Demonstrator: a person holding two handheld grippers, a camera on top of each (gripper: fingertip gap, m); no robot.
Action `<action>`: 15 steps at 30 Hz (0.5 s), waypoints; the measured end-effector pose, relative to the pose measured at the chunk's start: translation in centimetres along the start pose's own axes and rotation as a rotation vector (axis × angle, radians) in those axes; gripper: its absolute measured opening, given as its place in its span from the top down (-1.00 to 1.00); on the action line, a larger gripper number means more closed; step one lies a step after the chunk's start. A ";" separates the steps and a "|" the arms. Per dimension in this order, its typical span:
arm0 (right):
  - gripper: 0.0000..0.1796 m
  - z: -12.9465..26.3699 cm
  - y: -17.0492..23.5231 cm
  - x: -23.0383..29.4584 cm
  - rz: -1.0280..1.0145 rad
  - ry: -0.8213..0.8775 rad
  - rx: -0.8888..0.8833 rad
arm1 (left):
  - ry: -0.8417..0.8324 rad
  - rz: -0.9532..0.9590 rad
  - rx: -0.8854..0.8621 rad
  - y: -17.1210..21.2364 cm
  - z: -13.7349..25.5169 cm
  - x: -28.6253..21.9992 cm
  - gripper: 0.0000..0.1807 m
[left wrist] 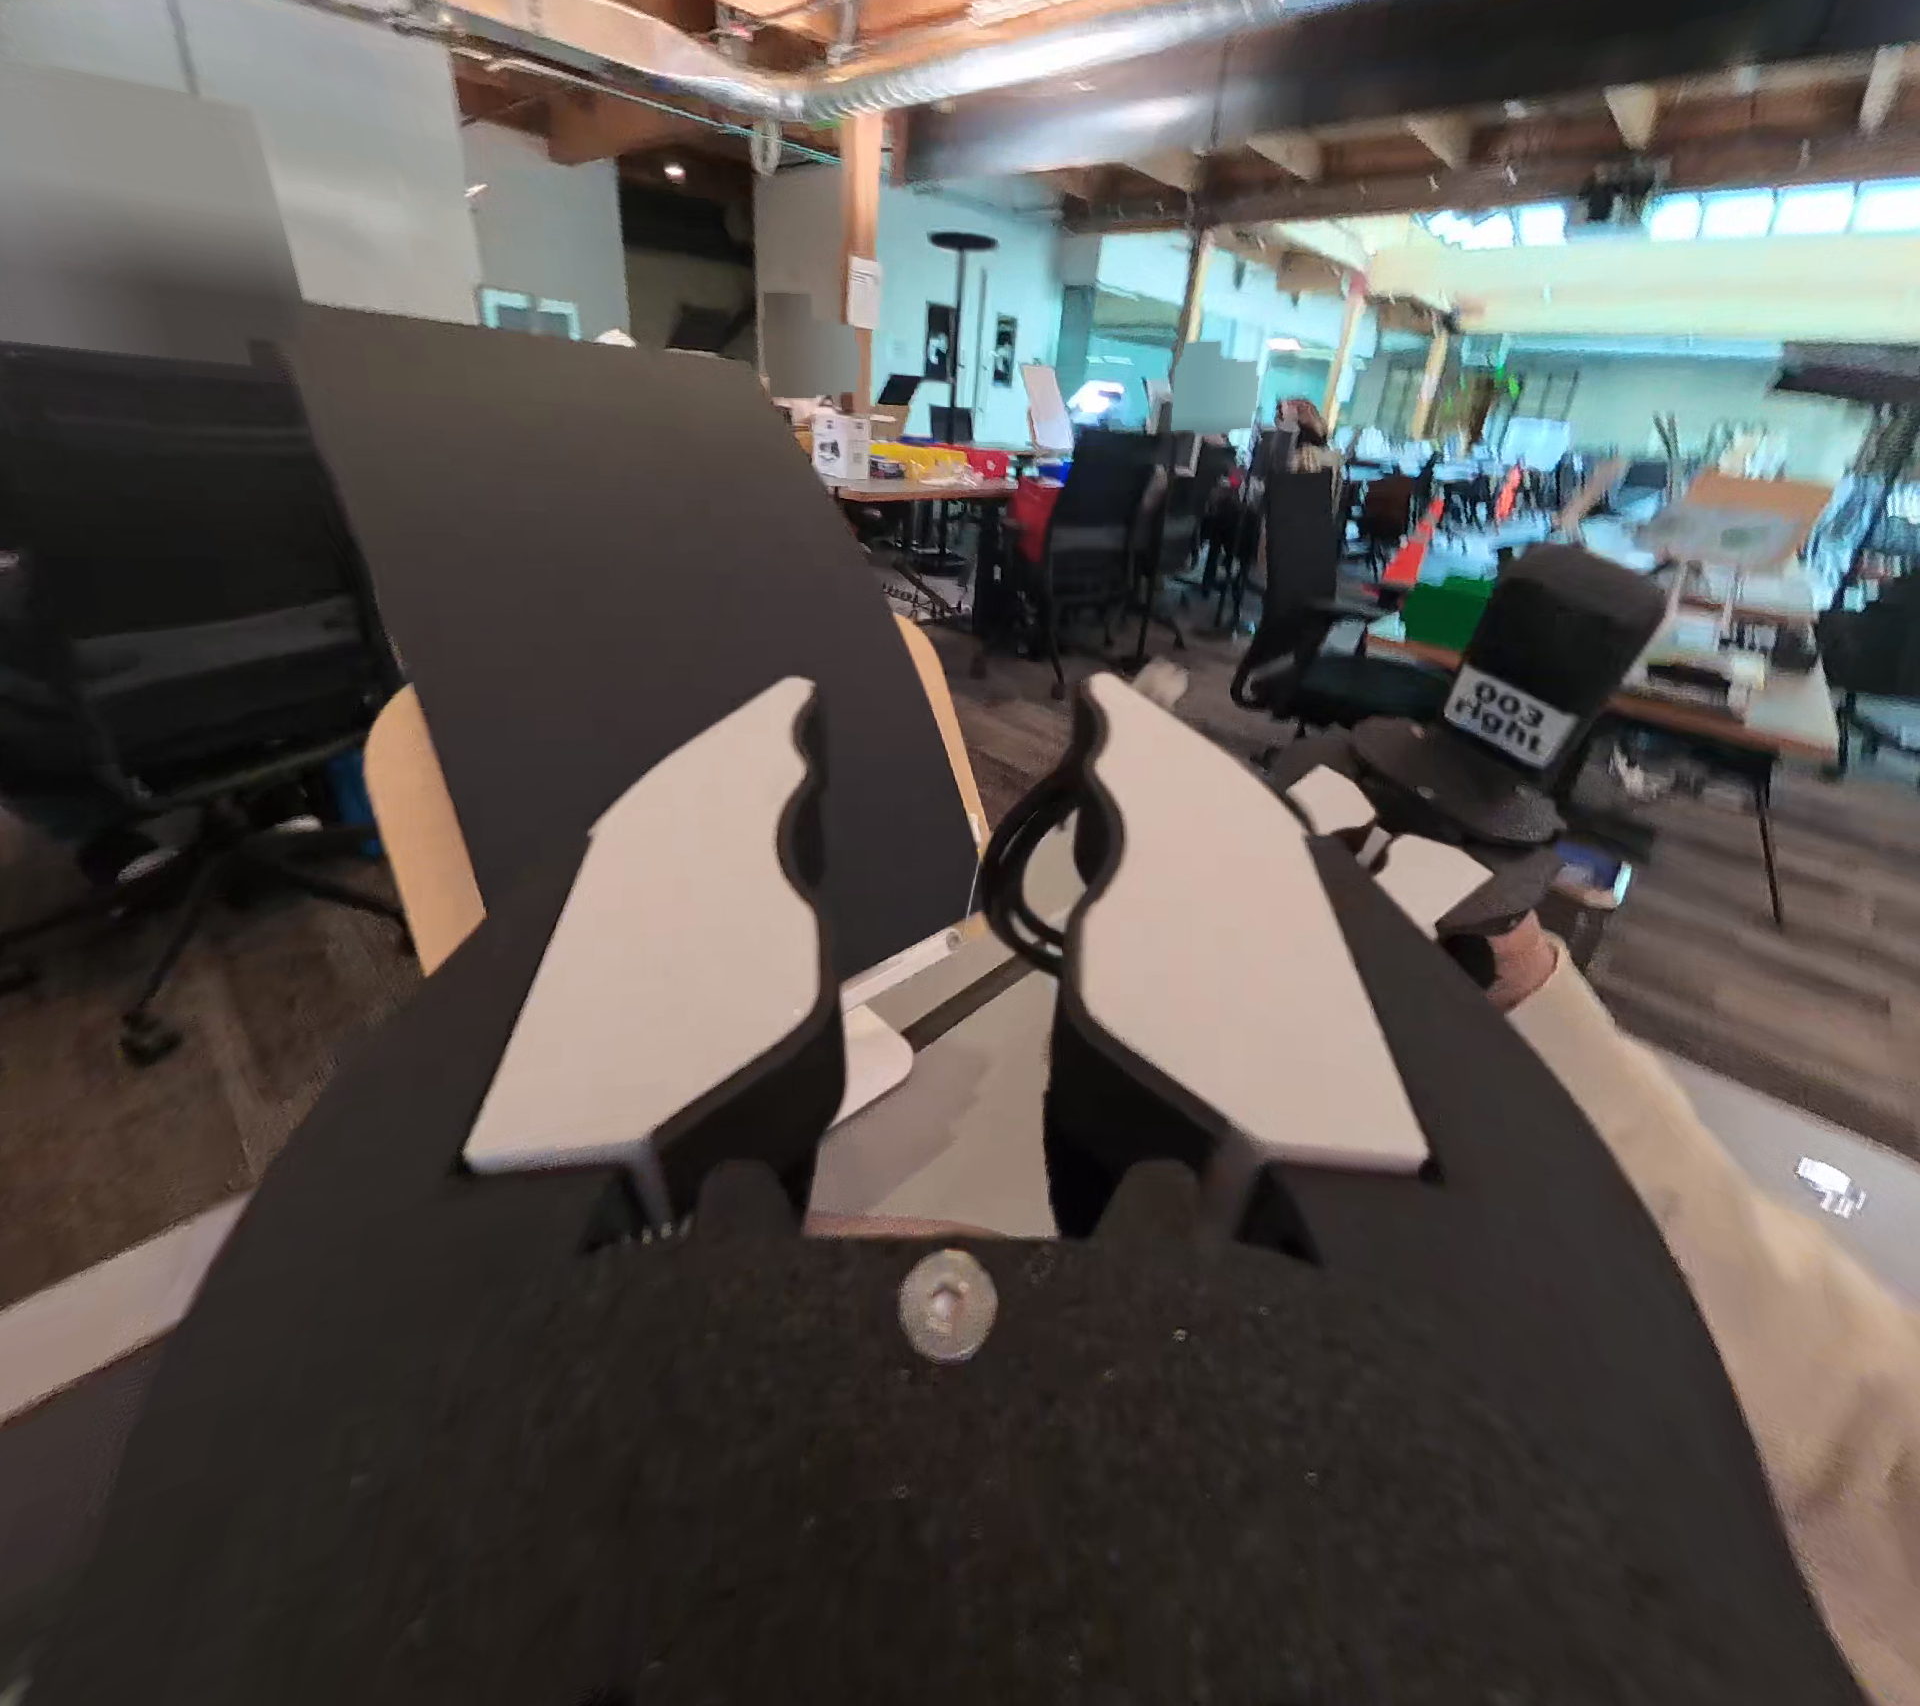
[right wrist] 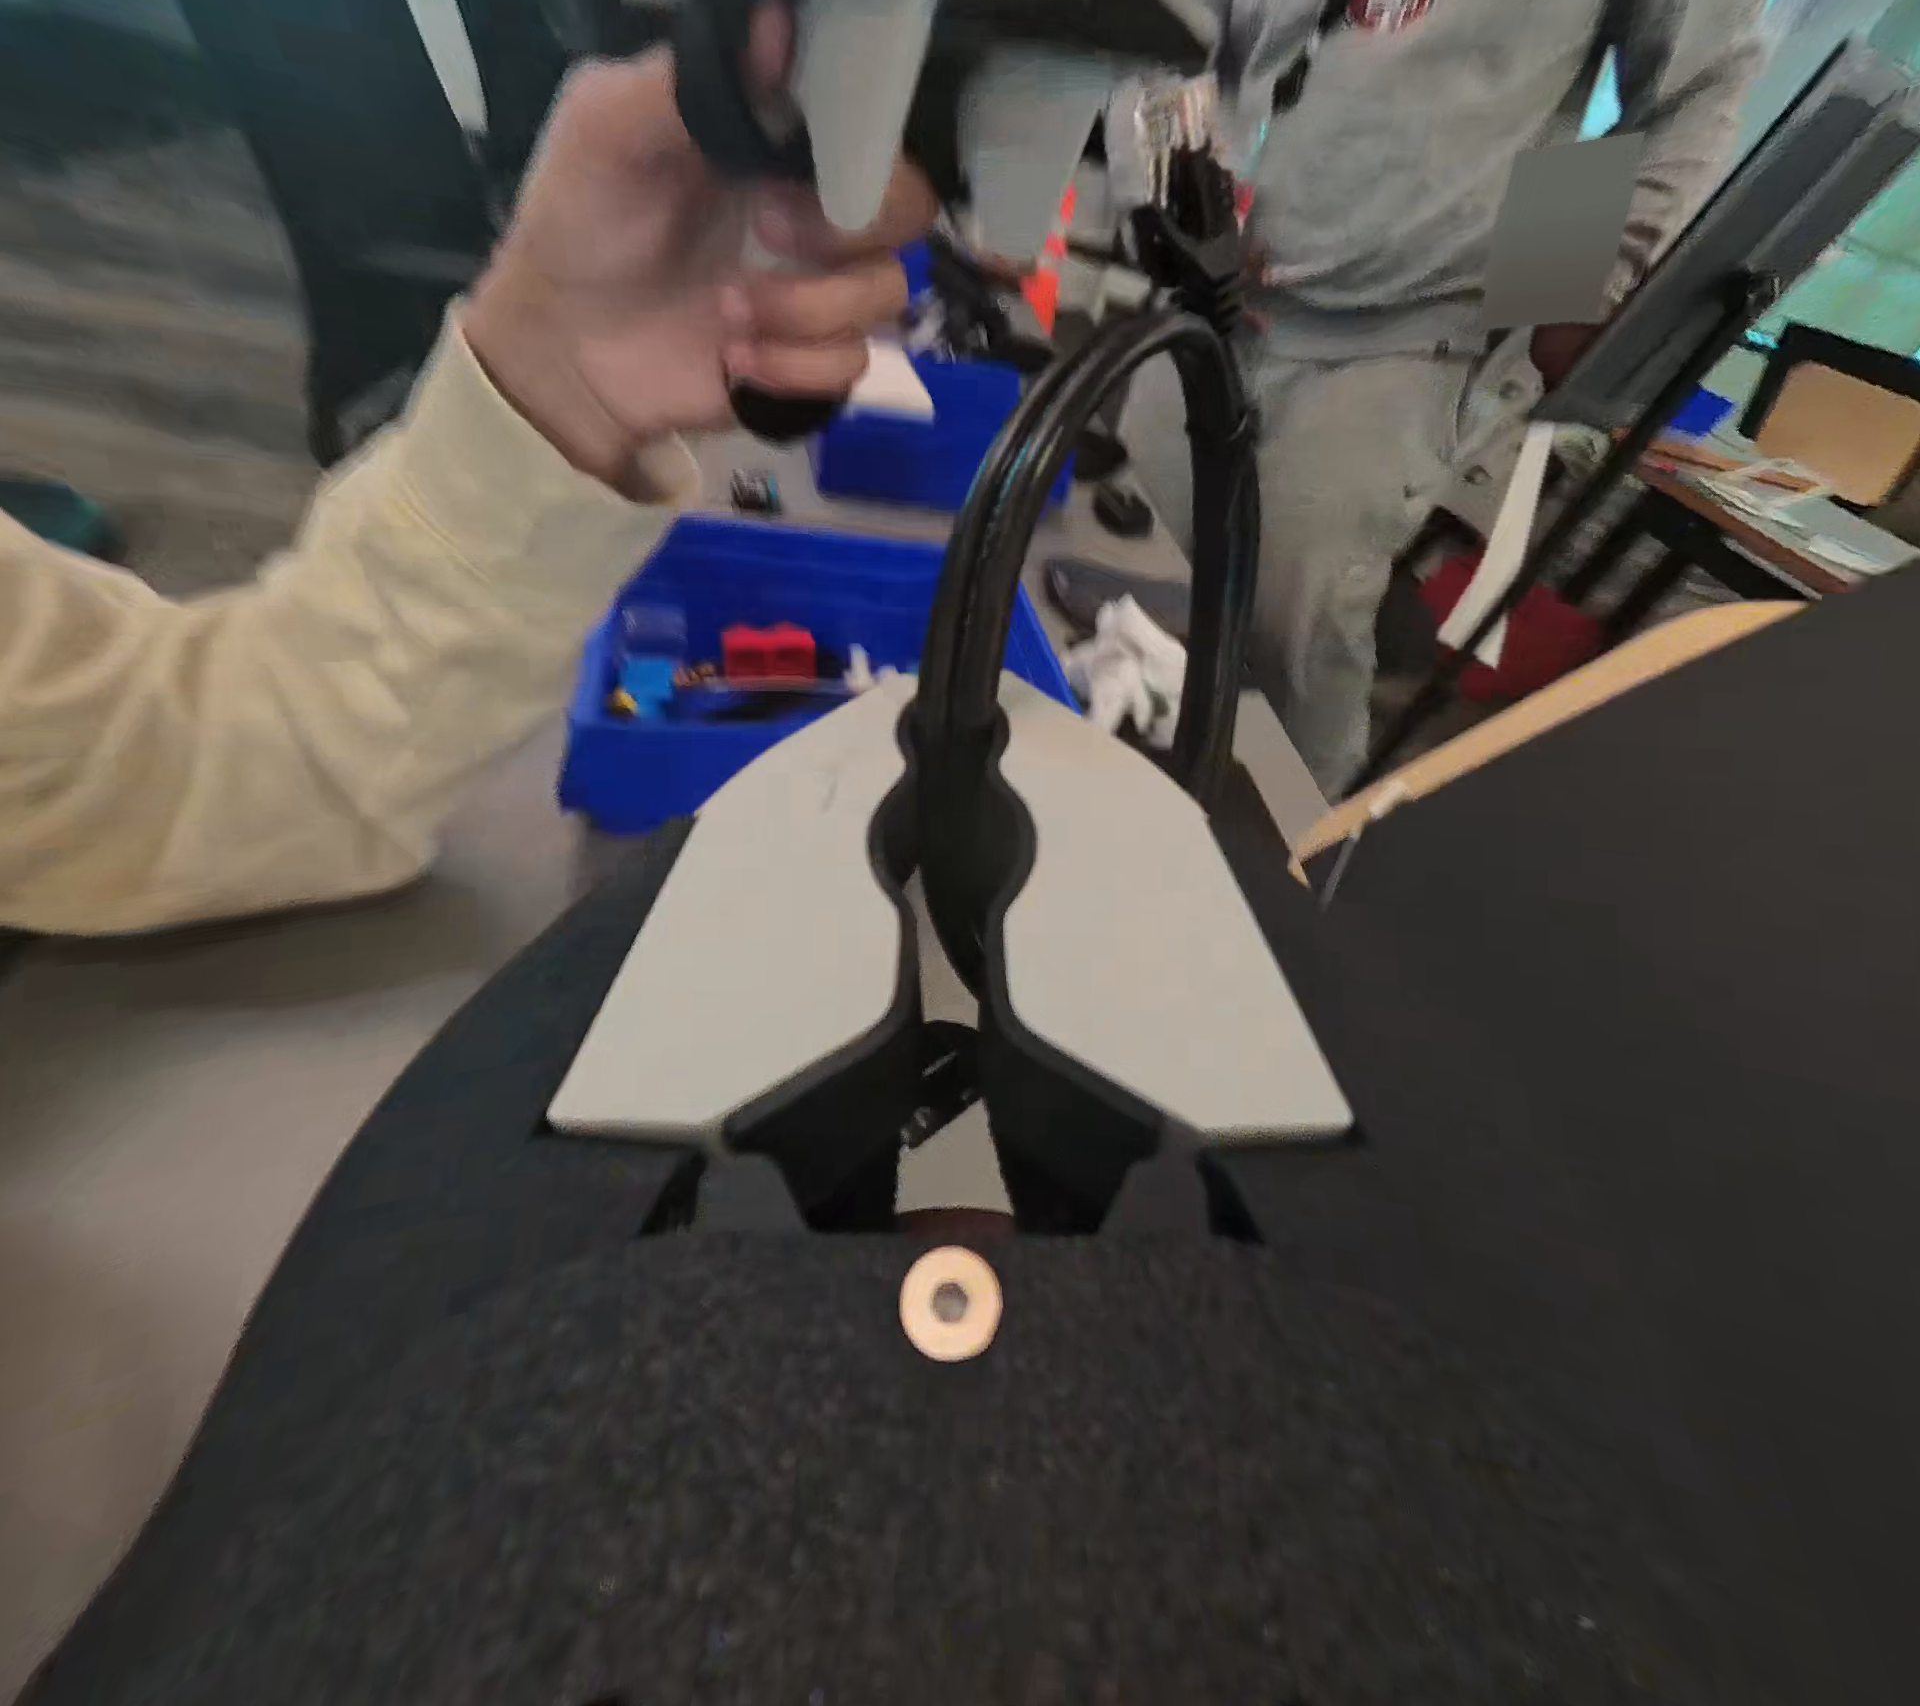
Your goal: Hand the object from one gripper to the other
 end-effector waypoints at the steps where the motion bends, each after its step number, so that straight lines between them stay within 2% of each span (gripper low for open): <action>1: 0.93 0.6 -0.7 0.0 -0.040 -0.032 -0.070 | -0.014 0.041 0.000 -0.1 0.2 0.3 0.56; 4: 0.93 2.3 -3.2 0.4 -0.194 -0.210 -0.356 | 0.120 0.066 0.068 0.6 -0.4 -0.9 0.53; 6: 0.92 2.7 -4.2 0.9 -0.273 -0.363 -0.524 | 0.244 0.071 0.123 1.4 -1.5 -2.5 0.36; 9: 0.93 2.1 -4.3 0.7 -0.369 -0.465 -0.646 | 0.344 0.106 0.113 1.9 -2.9 -4.0 0.37; 11: 0.93 1.6 -4.0 0.6 -0.400 -0.518 -0.689 | 0.386 0.142 0.111 2.2 -3.7 -4.6 0.44; 12: 0.93 1.4 -3.9 0.6 -0.416 -0.531 -0.685 | 0.374 0.148 0.119 2.4 -4.0 -4.5 0.61; 13: 0.93 1.0 -3.8 0.7 -0.419 -0.535 -0.674 | 0.358 0.141 0.128 2.7 -4.2 -4.2 0.86; 15: 0.93 0.4 -3.5 1.0 -0.406 -0.535 -0.633 | 0.327 0.128 0.155 3.2 -4.5 -3.7 0.87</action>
Point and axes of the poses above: each gripper's, where its closed fingertips meet, z back along the fingers, y out of its underside, x = y × z across the jaws, the point moved 6 cm from there along z, back along the fingers, and after that the axes turned 8 degrees about -z, right-handed, at the moved point
